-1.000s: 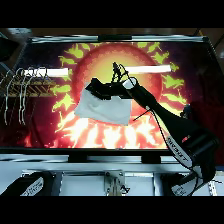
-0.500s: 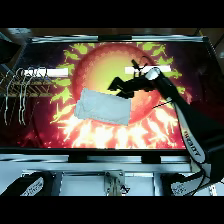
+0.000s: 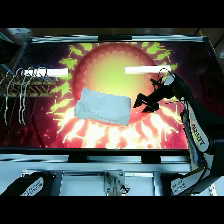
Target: Fold the shirts.
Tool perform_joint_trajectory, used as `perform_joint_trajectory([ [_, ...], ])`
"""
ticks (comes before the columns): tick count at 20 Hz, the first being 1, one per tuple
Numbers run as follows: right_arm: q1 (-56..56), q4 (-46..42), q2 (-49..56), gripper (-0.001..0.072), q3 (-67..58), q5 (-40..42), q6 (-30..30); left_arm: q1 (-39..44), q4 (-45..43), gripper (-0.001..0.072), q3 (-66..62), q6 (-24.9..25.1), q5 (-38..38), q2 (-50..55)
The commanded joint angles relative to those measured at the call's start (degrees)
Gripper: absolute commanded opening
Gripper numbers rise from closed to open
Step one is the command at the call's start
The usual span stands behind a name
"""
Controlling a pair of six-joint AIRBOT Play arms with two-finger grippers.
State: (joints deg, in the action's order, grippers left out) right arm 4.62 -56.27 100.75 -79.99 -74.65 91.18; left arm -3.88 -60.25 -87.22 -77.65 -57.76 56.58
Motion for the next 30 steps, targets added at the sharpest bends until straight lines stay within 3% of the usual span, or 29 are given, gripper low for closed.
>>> perform_joint_trajectory([
  [1, 0.72, 7.85, 3.39, 0.0664, 0.66, 2.75, -4.96, -0.02, -0.02, 0.0028, 0.02, 0.0, 0.04, -0.04],
  [10, 6.75, 11.08, 5.51, 0.0662, 0.68, 7.37, -7.19, -0.02, 0.0, 0.0028, 0.0, 0.0, 0.07, -0.07],
  [11, 6.97, 12.57, 5.99, 0.0596, 0.68, 7.26, -7.54, -0.02, 0.0, 0.0028, 0.0, 0.0, 0.07, -0.09],
  [13, 6.95, 14.71, 6.16, 0.014, 0.66, 7.43, -8.92, -0.02, 0.02, 0.0028, 0.0, 0.0, 0.07, -0.15],
  [14, 6.58, 15.89, 6.01, 0.0054, 0.63, 7.23, -10.01, -0.02, 0.0, 0.0028, 0.0, -0.02, 0.07, -0.15],
  [18, 2.49, 19.89, 2.4, 0.0053, -3.13, -1.36, -11.61, -0.02, 0.0, 0.0028, 0.0, -0.02, 0.26, -0.13],
  [23, -7.28, 15.23, -6.56, 0.0053, -16.44, -12.22, -0.72, -0.02, 0.04, 0.0028, 0.0, -0.02, 0.26, -0.15],
  [30, -25.94, 13.7, -10.14, 0.0052, -37.88, -24.83, 8.81, 0.0, 0.26, 0.0028, 0.0, -0.04, 0.24, -0.15],
])
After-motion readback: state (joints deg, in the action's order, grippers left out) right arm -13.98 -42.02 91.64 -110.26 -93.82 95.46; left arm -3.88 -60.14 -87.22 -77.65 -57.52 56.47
